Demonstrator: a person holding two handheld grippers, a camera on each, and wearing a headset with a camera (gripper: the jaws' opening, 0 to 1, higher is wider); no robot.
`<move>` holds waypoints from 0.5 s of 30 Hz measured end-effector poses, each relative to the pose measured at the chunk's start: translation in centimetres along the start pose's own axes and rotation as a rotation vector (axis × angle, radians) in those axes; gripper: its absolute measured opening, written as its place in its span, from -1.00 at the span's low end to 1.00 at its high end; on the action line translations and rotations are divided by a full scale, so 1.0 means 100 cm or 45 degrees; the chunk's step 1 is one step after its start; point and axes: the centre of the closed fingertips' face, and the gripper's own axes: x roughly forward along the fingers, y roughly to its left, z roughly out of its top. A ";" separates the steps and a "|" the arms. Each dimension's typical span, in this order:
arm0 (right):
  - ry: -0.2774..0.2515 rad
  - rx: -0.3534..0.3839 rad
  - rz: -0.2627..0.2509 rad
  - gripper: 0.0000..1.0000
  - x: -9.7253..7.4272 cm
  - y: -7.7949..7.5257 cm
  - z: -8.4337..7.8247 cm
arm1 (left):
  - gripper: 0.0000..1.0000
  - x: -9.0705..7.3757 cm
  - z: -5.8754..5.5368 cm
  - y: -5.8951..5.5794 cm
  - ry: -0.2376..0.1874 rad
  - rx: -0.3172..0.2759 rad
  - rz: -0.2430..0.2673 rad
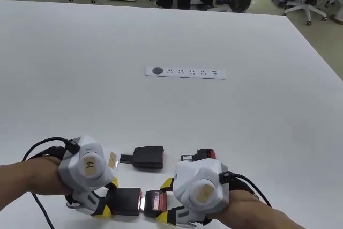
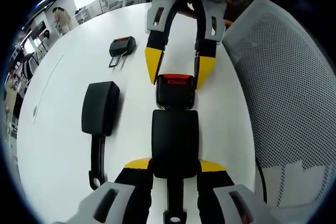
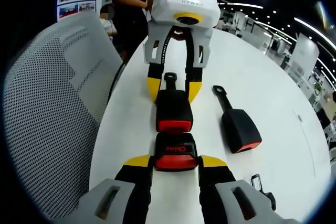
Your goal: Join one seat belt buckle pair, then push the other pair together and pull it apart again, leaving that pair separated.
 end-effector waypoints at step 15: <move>-0.011 0.007 -0.036 -0.11 -0.019 -0.007 0.000 | -0.07 -0.012 0.005 0.010 -0.050 -0.017 0.049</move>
